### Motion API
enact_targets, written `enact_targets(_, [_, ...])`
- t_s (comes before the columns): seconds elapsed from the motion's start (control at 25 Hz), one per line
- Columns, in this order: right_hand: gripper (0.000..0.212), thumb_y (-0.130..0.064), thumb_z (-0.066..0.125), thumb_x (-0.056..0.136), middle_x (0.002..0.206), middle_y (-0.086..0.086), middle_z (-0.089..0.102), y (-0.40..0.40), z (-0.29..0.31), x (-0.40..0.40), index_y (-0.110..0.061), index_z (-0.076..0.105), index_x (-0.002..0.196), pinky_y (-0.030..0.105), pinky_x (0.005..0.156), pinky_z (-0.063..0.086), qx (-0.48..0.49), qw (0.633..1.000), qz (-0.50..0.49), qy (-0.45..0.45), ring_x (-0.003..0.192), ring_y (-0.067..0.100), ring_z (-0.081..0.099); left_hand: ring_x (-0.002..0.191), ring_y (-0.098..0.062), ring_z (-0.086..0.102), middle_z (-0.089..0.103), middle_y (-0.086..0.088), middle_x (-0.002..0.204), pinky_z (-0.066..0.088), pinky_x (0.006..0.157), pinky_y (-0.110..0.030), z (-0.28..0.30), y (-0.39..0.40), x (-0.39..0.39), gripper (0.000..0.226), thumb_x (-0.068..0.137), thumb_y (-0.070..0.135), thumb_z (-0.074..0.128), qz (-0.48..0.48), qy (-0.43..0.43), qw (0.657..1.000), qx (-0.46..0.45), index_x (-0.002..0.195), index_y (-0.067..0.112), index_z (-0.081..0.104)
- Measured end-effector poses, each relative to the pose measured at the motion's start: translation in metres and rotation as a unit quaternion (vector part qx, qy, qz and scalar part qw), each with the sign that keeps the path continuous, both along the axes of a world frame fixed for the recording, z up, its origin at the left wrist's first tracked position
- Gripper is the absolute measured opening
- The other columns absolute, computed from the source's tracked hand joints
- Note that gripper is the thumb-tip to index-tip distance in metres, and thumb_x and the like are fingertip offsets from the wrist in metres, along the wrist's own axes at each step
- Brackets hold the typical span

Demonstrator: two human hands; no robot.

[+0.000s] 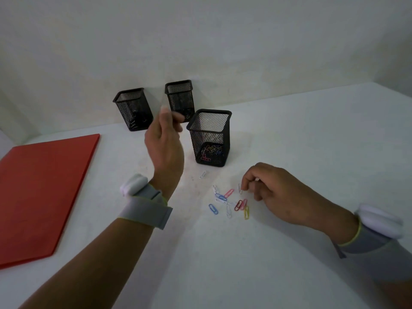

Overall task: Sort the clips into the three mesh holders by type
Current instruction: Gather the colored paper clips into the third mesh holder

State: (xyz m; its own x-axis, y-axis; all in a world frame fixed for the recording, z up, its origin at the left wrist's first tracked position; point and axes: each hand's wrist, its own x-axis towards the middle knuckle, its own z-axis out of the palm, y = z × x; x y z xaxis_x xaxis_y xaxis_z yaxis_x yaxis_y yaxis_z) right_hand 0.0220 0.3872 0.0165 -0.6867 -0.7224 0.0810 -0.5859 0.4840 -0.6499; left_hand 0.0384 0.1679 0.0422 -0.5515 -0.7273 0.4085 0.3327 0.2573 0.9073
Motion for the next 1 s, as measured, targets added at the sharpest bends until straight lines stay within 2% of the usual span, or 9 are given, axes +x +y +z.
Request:
enact_targets(0.08, [0.030,-0.002,0.039,0.097,0.075,-0.007,0.058,-0.002,0.000,0.004,-0.026,0.055,0.088,0.011,0.060,0.040,0.010,1.000,0.007,-0.021,0.063,-0.002,0.052,0.061,-0.009,0.044,0.052,0.001,0.065,0.035,0.058,-0.025,-0.017,-0.004,0.007,0.042,0.101,0.034,0.039,0.002,-0.048,0.998,0.027,0.072,0.017,0.064])
enact_targets(0.24, [0.024,-0.019,0.035,0.101,0.056,-0.008,0.048,-0.002,-0.001,0.008,-0.031,0.053,0.091,0.019,0.050,0.033,0.048,0.999,0.010,-0.020,0.049,0.006,0.041,0.061,-0.011,0.044,0.053,0.005,0.063,0.036,0.061,-0.030,-0.043,-0.011,0.014,0.043,0.099,0.040,0.041,-0.012,-0.123,0.991,0.045,0.069,0.022,0.066])
enact_targets(0.36, [0.008,-0.035,0.050,0.096,0.072,-0.020,0.057,-0.001,0.002,0.009,-0.034,0.057,0.097,0.012,0.064,0.038,0.075,0.996,0.045,-0.004,0.073,-0.004,0.051,0.060,-0.011,0.044,0.053,0.005,0.063,0.036,0.057,-0.028,-0.046,-0.015,0.020,0.043,0.099,0.039,0.041,-0.015,-0.139,0.988,0.073,0.070,0.022,0.066])
enact_targets(0.44, [0.011,-0.043,0.060,0.089,0.087,-0.019,0.056,0.000,0.001,0.007,-0.035,0.058,0.097,0.012,0.076,0.038,0.091,0.993,0.068,0.034,0.090,-0.003,0.049,0.058,-0.010,0.043,0.052,0.004,0.062,0.035,0.053,-0.025,-0.042,-0.016,0.022,0.042,0.100,0.037,0.040,-0.021,-0.133,0.986,0.095,0.070,0.020,0.065])
enact_targets(0.68, [0.017,-0.034,0.046,0.098,0.081,-0.014,0.045,-0.006,-0.009,0.013,-0.028,0.041,0.084,0.023,0.069,0.034,0.106,0.982,0.070,0.139,0.080,0.007,0.040,0.058,-0.009,0.044,0.053,0.004,0.063,0.037,0.054,-0.024,-0.042,-0.013,0.023,0.042,0.101,0.037,0.040,-0.033,-0.144,0.986,0.078,0.073,0.018,0.066])
enact_targets(0.8, [0.021,-0.024,0.042,0.101,0.067,-0.018,0.054,-0.006,-0.002,0.012,-0.025,0.039,0.080,0.013,0.059,0.036,-0.008,0.999,0.009,0.030,0.063,0.000,0.048,0.058,-0.009,0.045,0.053,0.004,0.064,0.037,0.055,-0.025,-0.042,-0.013,0.023,0.043,0.101,0.038,0.040,-0.035,-0.147,0.985,0.082,0.073,0.019,0.066])
enact_targets(0.88, [0.021,-0.023,0.043,0.101,0.059,-0.013,0.050,-0.008,-0.002,0.007,-0.020,0.042,0.080,0.011,0.052,0.036,-0.060,0.998,-0.028,-0.025,0.053,0.002,0.044,0.058,-0.008,0.044,0.053,0.004,0.063,0.037,0.055,-0.025,-0.043,-0.013,0.023,0.043,0.101,0.038,0.040,-0.038,-0.146,0.985,0.083,0.073,0.019,0.066])
enact_targets(0.96, [0.017,-0.018,0.046,0.101,0.061,-0.009,0.046,-0.012,-0.003,0.006,-0.015,0.045,0.083,0.015,0.047,0.033,-0.121,0.980,-0.041,-0.150,0.049,0.004,0.037,0.058,-0.008,0.045,0.053,0.005,0.063,0.038,0.055,-0.025,-0.044,-0.014,0.023,0.043,0.101,0.038,0.039,-0.040,-0.146,0.985,0.079,0.073,0.019,0.066])
enact_targets(1.0, [0.014,-0.014,0.046,0.100,0.062,-0.004,0.047,-0.013,-0.003,0.005,-0.013,0.048,0.086,0.017,0.044,0.032,-0.174,0.954,-0.047,-0.239,0.050,0.006,0.039,0.058,-0.008,0.045,0.053,0.005,0.063,0.038,0.055,-0.025,-0.044,-0.013,0.023,0.043,0.101,0.038,0.039,-0.040,-0.145,0.986,0.078,0.073,0.019,0.066])
